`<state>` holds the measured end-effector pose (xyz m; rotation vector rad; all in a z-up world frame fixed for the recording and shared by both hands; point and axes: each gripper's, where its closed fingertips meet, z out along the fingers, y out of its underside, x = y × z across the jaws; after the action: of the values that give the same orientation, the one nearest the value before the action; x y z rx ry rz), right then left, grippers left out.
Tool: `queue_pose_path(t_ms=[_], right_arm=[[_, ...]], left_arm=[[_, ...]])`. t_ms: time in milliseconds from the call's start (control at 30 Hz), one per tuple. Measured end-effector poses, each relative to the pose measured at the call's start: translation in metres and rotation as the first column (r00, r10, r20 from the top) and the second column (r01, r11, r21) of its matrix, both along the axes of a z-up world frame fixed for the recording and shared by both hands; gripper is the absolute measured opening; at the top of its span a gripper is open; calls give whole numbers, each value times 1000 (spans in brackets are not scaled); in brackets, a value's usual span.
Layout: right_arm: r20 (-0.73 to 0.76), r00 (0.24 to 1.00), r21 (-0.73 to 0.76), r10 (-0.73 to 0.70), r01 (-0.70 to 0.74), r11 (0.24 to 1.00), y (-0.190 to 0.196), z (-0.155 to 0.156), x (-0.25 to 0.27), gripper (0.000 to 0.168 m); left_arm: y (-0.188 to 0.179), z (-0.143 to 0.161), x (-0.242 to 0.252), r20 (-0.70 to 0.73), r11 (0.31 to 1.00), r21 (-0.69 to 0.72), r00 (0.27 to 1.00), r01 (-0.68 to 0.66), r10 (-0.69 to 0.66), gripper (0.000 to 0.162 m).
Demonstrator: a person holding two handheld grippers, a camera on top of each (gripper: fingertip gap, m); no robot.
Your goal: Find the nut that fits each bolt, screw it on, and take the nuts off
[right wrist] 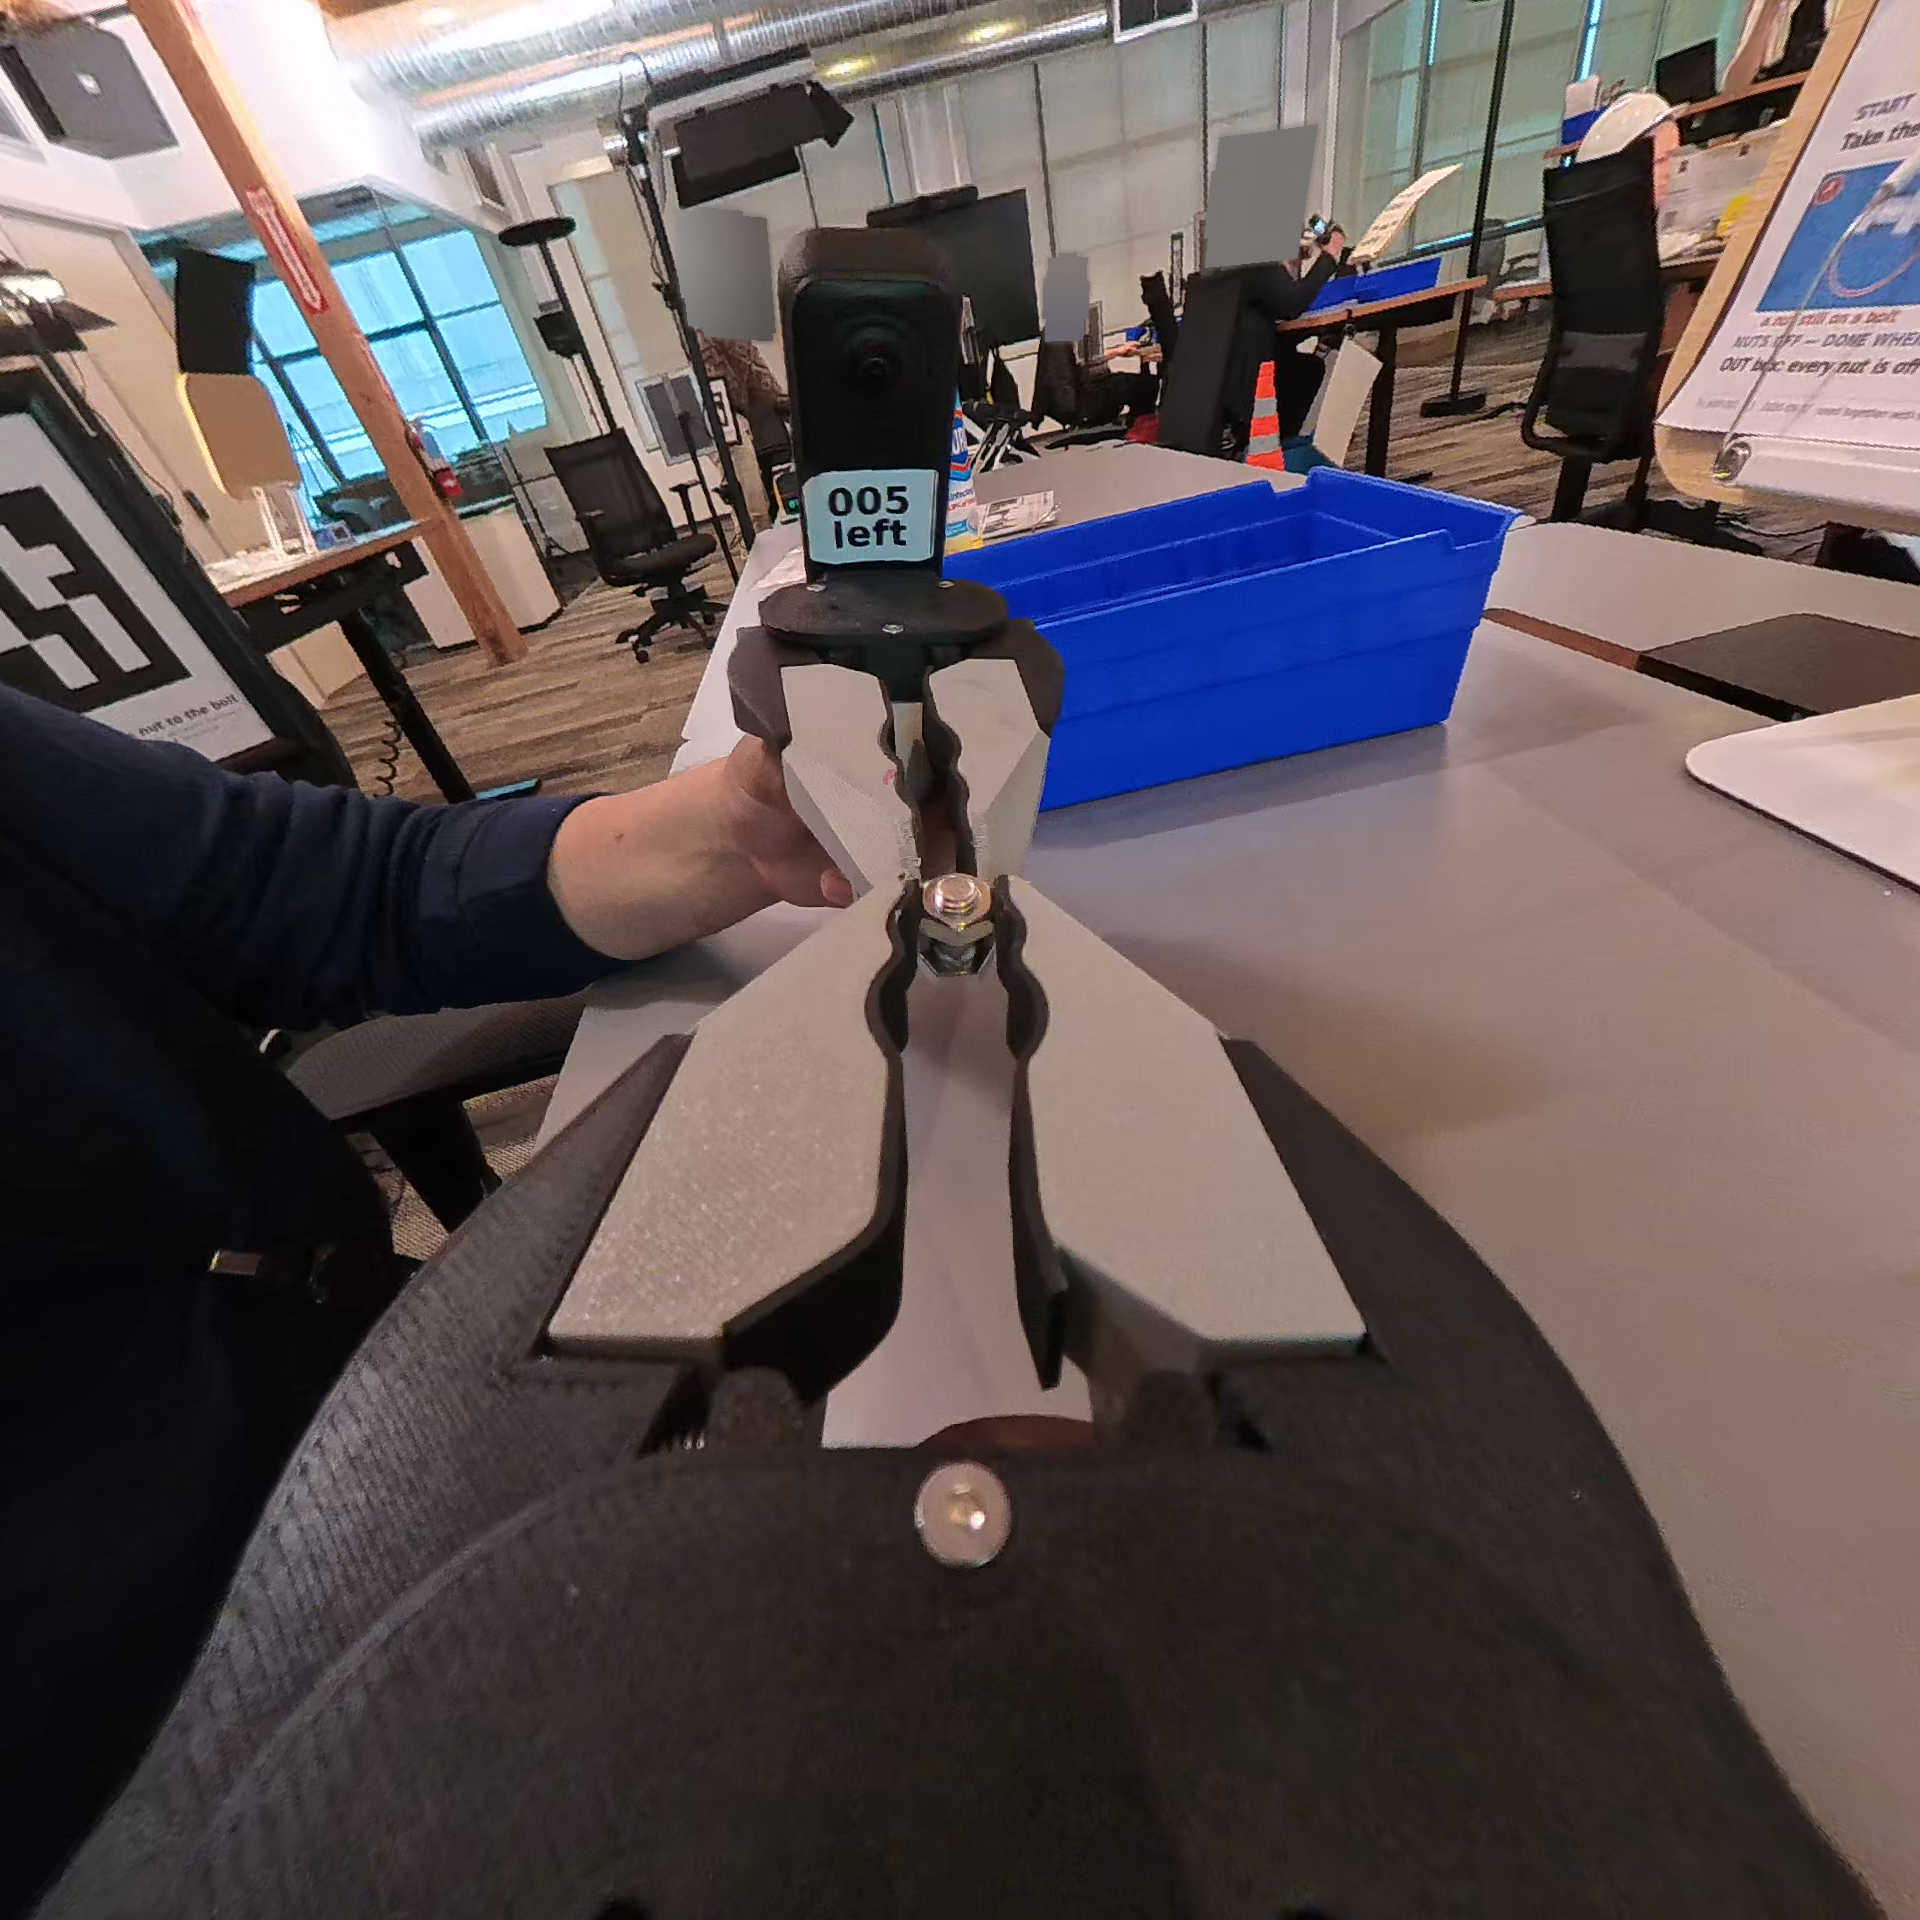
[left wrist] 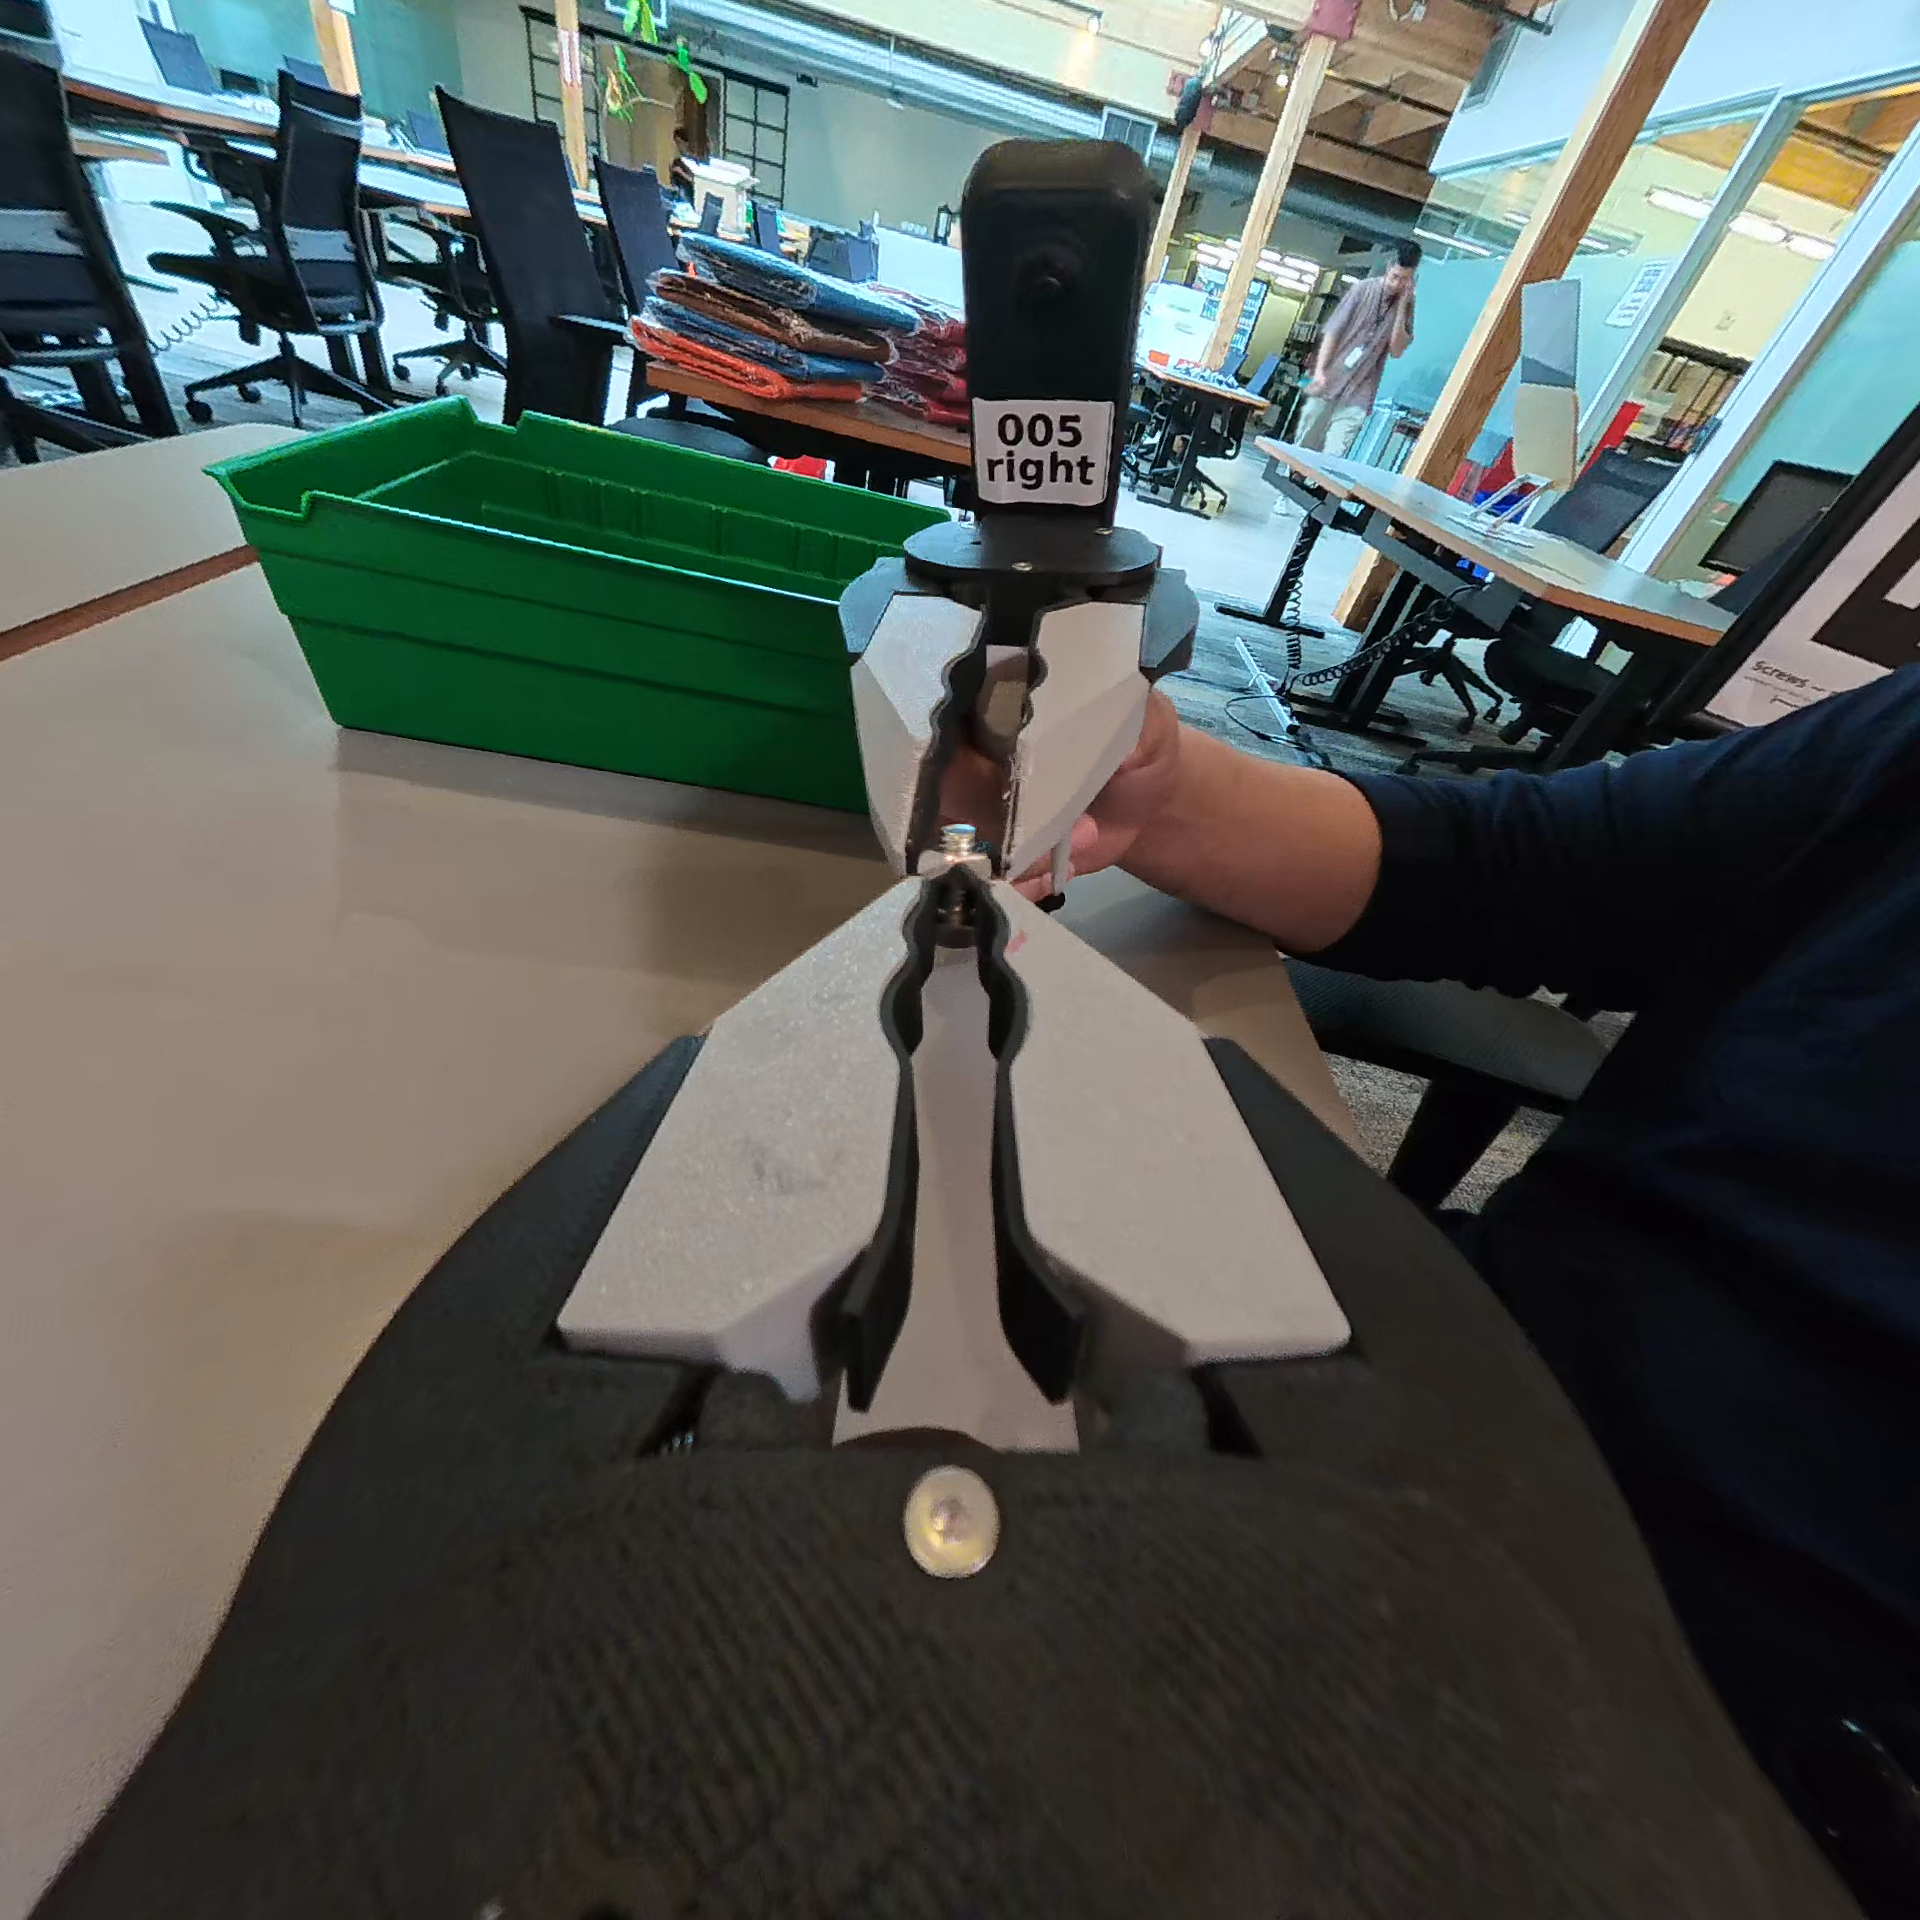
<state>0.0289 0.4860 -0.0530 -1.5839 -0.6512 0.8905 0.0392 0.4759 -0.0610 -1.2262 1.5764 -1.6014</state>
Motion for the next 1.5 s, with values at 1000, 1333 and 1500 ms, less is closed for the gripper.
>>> queue_pose_path(t_ms=[1000, 1333, 1500], right_arm=[[5, 998, -10, -58, 58, 998, 8, -2, 2, 11], [30, 991, 40, -130, 129, 991, 14, 1, 5, 37], [29, 990, 17, -137, 137, 990, 16, -1, 10, 38]], left_arm=[[3, -15, 11, -38, 991, 107, 996, -78, 83, 13], [-1, -9, 12, -19, 993, 85, 997, -79, 81, 13], [2, -9, 10, -21, 989, 120, 995, -92, 95, 13]])
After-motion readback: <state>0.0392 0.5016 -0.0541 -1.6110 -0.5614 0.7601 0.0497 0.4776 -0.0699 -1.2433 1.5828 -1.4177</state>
